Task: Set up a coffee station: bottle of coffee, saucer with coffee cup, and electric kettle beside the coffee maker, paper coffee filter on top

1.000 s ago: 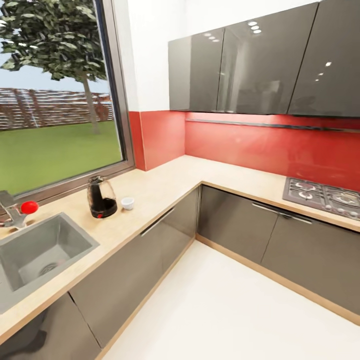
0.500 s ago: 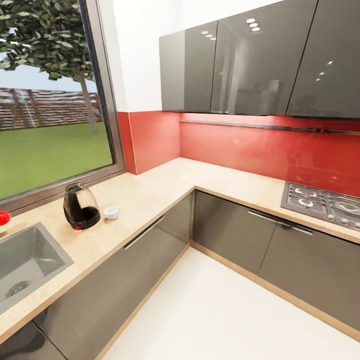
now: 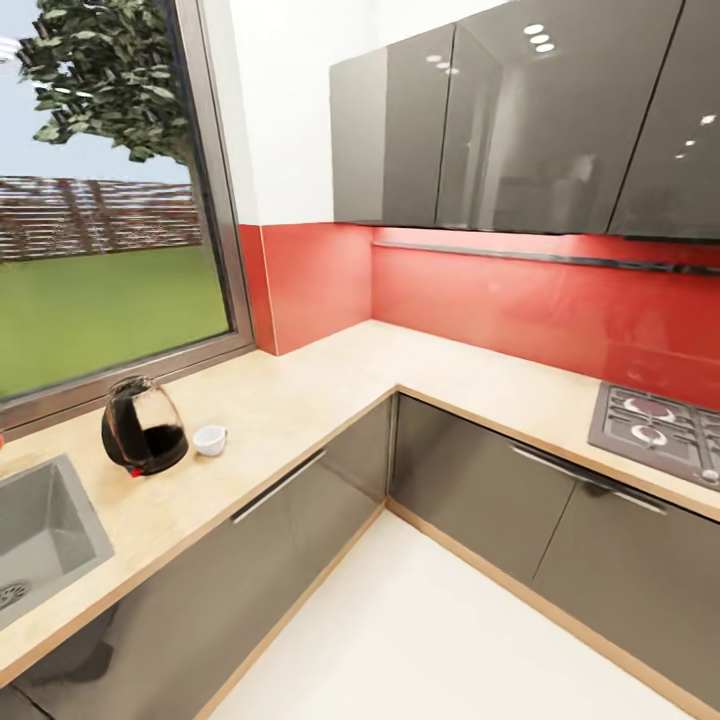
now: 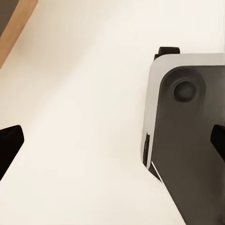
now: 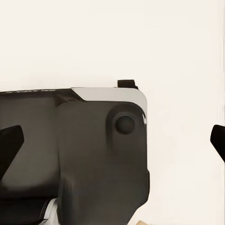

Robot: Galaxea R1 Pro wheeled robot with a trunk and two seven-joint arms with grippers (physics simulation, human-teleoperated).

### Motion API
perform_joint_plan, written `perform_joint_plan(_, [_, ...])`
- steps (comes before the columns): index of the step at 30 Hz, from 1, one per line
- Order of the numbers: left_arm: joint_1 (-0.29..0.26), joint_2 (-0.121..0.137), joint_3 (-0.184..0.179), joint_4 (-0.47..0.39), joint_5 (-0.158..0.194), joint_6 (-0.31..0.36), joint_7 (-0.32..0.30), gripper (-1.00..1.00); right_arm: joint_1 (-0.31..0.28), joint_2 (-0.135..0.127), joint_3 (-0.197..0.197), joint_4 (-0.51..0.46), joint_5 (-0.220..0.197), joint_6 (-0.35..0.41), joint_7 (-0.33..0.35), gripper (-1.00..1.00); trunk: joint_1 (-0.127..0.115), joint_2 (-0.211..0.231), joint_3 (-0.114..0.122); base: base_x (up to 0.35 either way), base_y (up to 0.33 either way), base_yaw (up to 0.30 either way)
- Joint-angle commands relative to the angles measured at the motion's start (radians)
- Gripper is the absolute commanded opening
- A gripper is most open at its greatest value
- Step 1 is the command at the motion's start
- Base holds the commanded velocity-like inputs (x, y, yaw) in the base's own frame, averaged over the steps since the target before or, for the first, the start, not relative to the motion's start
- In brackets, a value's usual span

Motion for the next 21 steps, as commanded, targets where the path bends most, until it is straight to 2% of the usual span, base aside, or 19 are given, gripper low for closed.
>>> perform_joint_plan(1, [-0.001, 0.0, 0.008, -0.002, -0.006, 0.006, 0.001, 1.0, 0.0, 0.0, 0.008, -0.001, -0.009, 0.0, -0.003, 1.0, 0.001, -0.002, -0.002, 0.282, -0.212, 0.27])
perform_joint_plan(16, [-0.001, -0.001, 0.009, -0.002, -0.005, 0.005, 0.002, 1.0, 0.0, 0.0, 0.008, -0.001, -0.009, 0.0, -0.003, 1.0, 0.001, -0.002, -0.002, 0.275, -0.218, 0.276])
perform_joint_plan(21, [-0.001, -0.001, 0.011, -0.002, 0.002, -0.027, 0.003, 1.0, 0.0, 0.0, 0.008, -0.001, -0.009, 0.0, -0.003, 1.0, 0.001, -0.002, -0.002, 0.123, -0.295, 0.277])
